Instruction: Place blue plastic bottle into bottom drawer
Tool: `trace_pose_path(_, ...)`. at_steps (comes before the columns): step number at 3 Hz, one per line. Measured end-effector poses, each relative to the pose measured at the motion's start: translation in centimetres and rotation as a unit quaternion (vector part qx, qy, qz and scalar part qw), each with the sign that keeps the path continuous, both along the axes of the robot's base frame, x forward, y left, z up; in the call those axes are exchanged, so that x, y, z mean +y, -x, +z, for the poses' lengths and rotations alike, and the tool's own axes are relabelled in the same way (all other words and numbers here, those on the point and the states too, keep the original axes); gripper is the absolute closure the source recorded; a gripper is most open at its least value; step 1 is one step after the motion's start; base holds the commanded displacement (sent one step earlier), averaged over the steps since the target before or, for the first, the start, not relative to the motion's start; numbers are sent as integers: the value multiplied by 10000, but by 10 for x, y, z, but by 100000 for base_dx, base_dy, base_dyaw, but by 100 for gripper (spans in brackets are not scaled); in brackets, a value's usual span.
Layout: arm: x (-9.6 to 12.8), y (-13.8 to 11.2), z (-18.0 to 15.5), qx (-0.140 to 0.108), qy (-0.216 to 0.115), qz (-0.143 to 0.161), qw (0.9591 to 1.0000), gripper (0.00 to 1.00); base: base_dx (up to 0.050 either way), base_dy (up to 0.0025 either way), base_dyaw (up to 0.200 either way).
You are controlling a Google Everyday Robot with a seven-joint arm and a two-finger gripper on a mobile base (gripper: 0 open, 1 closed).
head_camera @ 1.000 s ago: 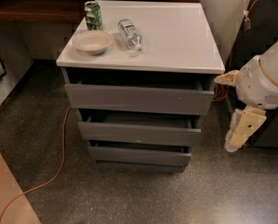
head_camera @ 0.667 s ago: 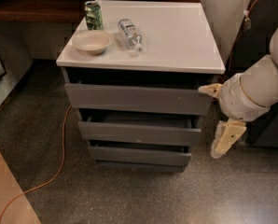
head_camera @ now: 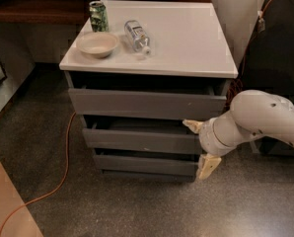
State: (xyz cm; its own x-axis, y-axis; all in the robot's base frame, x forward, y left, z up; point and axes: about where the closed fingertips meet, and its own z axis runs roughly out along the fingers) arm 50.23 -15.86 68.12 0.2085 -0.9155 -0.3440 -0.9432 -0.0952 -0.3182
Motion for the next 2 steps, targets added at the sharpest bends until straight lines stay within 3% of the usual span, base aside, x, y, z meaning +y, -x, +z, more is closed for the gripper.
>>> trace_pose_path(1, 0, 0, 0, 4, 0, 0, 10000, 0, 0, 0, 0)
trace_pose_path(2, 1, 5, -24, 328, -9, -60, 9994, 0, 0, 0, 0)
